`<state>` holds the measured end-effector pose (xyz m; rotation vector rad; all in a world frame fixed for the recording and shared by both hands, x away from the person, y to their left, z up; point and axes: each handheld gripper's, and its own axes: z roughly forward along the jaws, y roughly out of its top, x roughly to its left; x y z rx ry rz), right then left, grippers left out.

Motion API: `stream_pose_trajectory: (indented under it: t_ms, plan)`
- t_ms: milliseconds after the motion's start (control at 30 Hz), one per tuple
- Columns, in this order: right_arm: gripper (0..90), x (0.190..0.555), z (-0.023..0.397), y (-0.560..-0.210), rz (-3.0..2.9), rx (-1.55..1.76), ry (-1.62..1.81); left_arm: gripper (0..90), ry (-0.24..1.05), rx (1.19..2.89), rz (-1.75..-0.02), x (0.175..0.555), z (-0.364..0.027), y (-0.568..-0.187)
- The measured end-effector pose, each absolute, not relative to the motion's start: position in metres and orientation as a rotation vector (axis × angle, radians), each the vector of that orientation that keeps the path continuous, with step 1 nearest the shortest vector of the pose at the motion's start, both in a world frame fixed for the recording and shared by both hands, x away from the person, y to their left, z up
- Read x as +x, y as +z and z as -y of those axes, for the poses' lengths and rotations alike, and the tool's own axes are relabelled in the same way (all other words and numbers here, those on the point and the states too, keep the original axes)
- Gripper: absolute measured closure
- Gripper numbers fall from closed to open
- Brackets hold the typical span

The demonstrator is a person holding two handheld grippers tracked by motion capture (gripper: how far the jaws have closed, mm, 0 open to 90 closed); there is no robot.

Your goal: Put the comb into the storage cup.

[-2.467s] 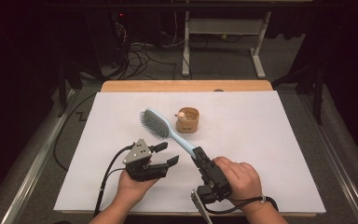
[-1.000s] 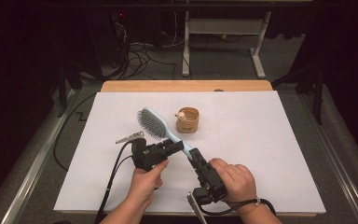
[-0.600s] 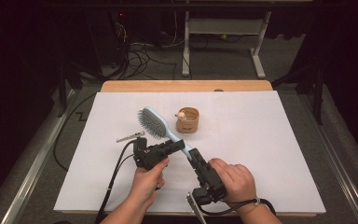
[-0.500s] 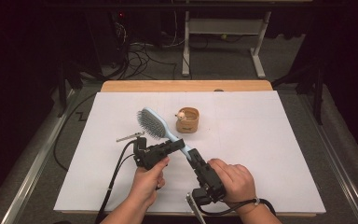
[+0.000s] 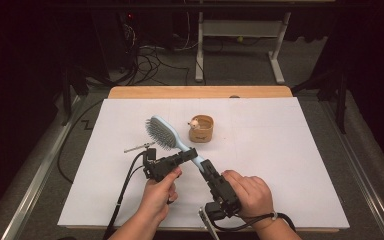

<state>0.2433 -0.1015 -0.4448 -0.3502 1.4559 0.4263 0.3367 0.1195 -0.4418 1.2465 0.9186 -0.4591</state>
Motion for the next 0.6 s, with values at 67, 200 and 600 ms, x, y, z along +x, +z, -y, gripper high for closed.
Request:
stream_pose_trajectory:
  t_ms: [67,200,600]
  plan:
    - [61.8,0.2432,0.1012,-0.4447,-1.456,-0.350,0.424,50.5,-0.474,1.234,-0.916,0.3371,-0.1197,-0.4426]
    - [61.8,0.2439,0.1014,-0.4449,-1.463,-0.347,0.421,52.6,-0.500,1.216,-0.921,0.3378,-0.1205,-0.4450]
    - [60.4,0.2440,0.0994,-0.4482,-1.475,-0.344,0.410,61.5,-0.481,1.198,-0.894,0.3345,-0.1203,-0.4436]
